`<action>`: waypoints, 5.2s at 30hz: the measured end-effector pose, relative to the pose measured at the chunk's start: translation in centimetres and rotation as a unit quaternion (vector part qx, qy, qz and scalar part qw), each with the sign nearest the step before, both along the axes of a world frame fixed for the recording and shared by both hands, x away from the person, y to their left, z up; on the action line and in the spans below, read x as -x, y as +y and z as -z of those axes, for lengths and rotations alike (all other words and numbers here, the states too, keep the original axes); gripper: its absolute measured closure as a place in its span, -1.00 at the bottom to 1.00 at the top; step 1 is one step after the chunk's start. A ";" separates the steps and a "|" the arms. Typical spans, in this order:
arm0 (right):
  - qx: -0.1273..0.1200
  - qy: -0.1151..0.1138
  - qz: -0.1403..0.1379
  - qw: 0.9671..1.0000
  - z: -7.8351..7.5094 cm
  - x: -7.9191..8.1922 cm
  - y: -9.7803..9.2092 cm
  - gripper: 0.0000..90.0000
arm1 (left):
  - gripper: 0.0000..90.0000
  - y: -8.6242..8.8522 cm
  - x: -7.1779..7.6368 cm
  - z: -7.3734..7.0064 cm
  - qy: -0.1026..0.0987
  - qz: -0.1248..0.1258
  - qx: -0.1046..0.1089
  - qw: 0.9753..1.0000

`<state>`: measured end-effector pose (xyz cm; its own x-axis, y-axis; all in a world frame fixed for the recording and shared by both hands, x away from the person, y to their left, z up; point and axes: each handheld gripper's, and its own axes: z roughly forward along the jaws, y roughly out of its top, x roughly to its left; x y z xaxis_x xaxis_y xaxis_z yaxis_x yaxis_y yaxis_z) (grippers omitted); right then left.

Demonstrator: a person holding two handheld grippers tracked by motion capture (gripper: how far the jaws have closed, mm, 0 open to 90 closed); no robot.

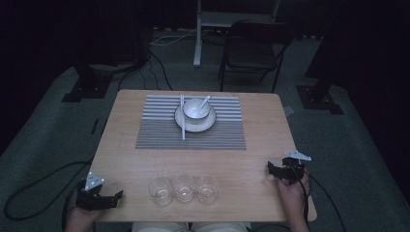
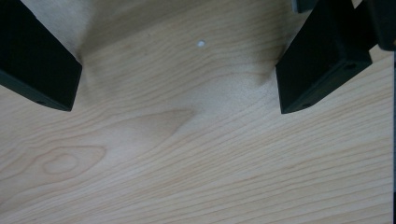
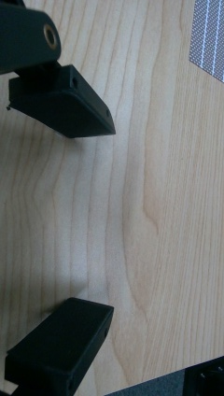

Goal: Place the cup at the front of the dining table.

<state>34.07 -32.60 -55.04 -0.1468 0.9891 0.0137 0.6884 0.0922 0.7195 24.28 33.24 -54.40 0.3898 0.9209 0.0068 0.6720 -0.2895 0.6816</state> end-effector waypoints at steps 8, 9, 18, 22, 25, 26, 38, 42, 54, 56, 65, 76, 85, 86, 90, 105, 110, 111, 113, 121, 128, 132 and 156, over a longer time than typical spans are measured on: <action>0.000 0.000 0.000 1.000 0.0 0.0 0.0 -0.74 | -0.99 1.5 1.0 0.0 0.001 0.025 0.011 1.000; 0.000 0.000 0.000 1.000 0.0 0.0 0.0 -0.74 | -0.99 1.5 1.0 0.0 0.001 0.025 0.011 1.000; 0.000 0.000 0.000 1.000 0.0 0.0 0.0 -0.74 | -0.99 2.2 1.0 0.1 0.005 0.033 0.019 0.999; 0.000 0.000 0.000 1.000 0.0 0.0 0.0 -0.74 | -0.99 2.0 1.0 -0.1 0.001 0.041 0.018 0.999; 0.000 0.000 0.001 1.000 0.0 0.0 0.0 -0.74 | -0.99 1.8 0.9 -0.3 0.005 0.049 0.013 0.999; 0.000 0.000 0.001 1.000 0.0 0.0 0.0 -0.74 | -0.99 1.7 0.8 -0.3 0.008 0.051 0.011 0.999; 0.000 0.000 0.000 1.000 0.0 0.0 0.0 -0.74 | -0.99 1.1 0.9 -1.0 0.007 0.073 0.019 0.997; 0.000 0.000 0.000 1.000 0.0 0.0 0.0 -0.74 | -0.99 0.8 0.9 -1.5 0.003 0.082 0.018 0.996; 0.000 0.000 0.001 1.000 0.0 0.0 0.0 -0.74 | -0.99 -0.8 0.5 -3.3 -0.014 0.116 0.022 0.993; 0.000 0.000 0.001 1.000 0.0 0.0 0.0 -0.74 | -0.99 -1.1 0.3 -3.7 -0.017 0.125 0.023 0.992; 0.000 0.000 0.000 1.000 0.0 0.0 0.0 -0.74 | -0.99 -2.7 -0.5 -5.2 -0.031 0.152 0.025 0.988; 0.000 0.000 0.000 1.000 0.0 0.0 0.0 -0.74 | -0.99 -3.9 -1.5 -7.5 -0.048 0.183 0.030 0.982; 0.000 0.000 0.001 1.000 0.0 0.0 0.0 -0.74 | -0.99 -5.3 -2.4 -8.9 -0.060 0.200 0.023 0.978; 0.000 0.000 0.000 1.000 0.0 0.0 0.0 -0.74 | -0.99 -5.4 -2.5 -9.0 -0.059 0.205 0.026 0.977; 0.000 0.000 0.000 1.000 0.0 0.0 0.0 -0.74 | -0.99 -6.1 -2.9 -9.7 -0.065 0.214 0.024 0.974; 0.001 -0.001 0.000 1.000 0.0 0.0 0.0 -0.74 | -0.99 -10.3 -4.1 -11.3 -0.068 0.274 0.020 0.959; 0.000 0.000 0.000 1.000 0.0 0.0 0.0 -0.74 | -0.99 -11.9 -4.4 -11.5 -0.064 0.297 0.017 0.953; 0.000 0.000 0.000 1.000 0.0 0.0 0.0 -0.74 | -0.99 -12.2 -4.5 -11.5 -0.063 0.300 0.019 0.952; 0.000 -0.001 0.000 1.000 0.0 0.0 0.0 -0.74 | -0.99 -12.8 -4.7 -11.4 -0.062 0.304 0.018 0.950; 0.001 0.000 0.000 1.000 0.0 0.0 0.0 -0.74 | -0.99 -15.2 -5.2 -11.2 -0.051 0.334 0.019 0.941; 0.000 0.000 0.000 1.000 0.0 0.0 0.0 -0.74 | -0.98 -17.2 -5.5 -11.4 -0.039 0.365 0.022 0.930; 0.001 -0.001 0.000 1.000 0.0 0.0 0.0 -0.74 | -0.97 -18.4 -5.5 -11.6 -0.039 0.376 0.021 0.926; 0.000 0.000 0.000 1.000 0.0 0.0 0.0 -0.74 | -0.97 -25.4 -5.5 -10.7 0.012 0.453 -0.025 0.891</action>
<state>34.06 -32.60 -55.05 -0.1463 0.9891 0.0134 0.6878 0.0920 0.7200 29.75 7.84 -43.70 0.9739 0.2260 0.0209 0.1602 -0.7497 0.6421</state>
